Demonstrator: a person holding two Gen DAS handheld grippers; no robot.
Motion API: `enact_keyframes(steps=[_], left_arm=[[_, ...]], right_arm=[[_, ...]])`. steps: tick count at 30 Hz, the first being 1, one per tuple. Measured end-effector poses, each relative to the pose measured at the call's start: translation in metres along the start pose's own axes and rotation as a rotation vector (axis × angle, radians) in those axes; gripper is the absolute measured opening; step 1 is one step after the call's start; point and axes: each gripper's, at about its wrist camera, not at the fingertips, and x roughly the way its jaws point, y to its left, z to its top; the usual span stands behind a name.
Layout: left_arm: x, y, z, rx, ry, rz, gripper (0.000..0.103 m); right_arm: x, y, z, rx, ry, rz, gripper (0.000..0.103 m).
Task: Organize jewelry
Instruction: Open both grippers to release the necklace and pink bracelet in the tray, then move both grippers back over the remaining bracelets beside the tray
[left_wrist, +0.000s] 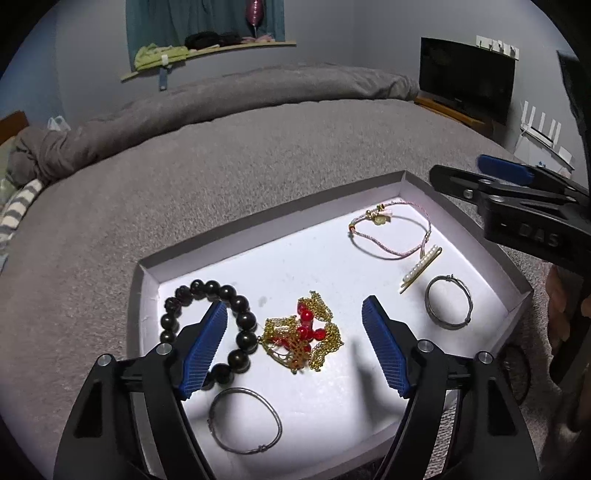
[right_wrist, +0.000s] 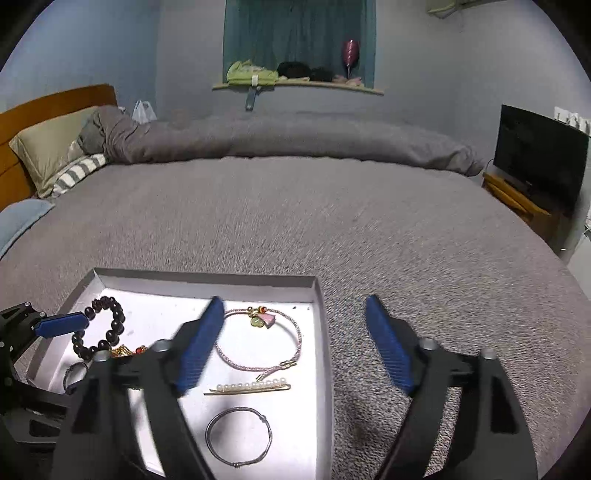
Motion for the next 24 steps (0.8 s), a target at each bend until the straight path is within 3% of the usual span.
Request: enact_keyframes(steps=[4, 12, 24], left_arm=[[-0.004, 0.004, 0.001, -0.018, -0.012, 0.016, 0.087], [-0.013, 0.011, 0.000, -0.034, -0.035, 0.041, 0.091], [-0.041, 0.009, -0.011, -0.027, -0.076, 0.052, 0.093]], right_arm=[[-0.007, -0.002, 0.001, 0.012, -0.017, -0.006, 0.098], [-0.013, 0.001, -0.006, 0.015, -0.002, -0.006, 0.098], [-0.047, 0.003, -0.013, 0.032, -0.046, 0.034, 0.098]])
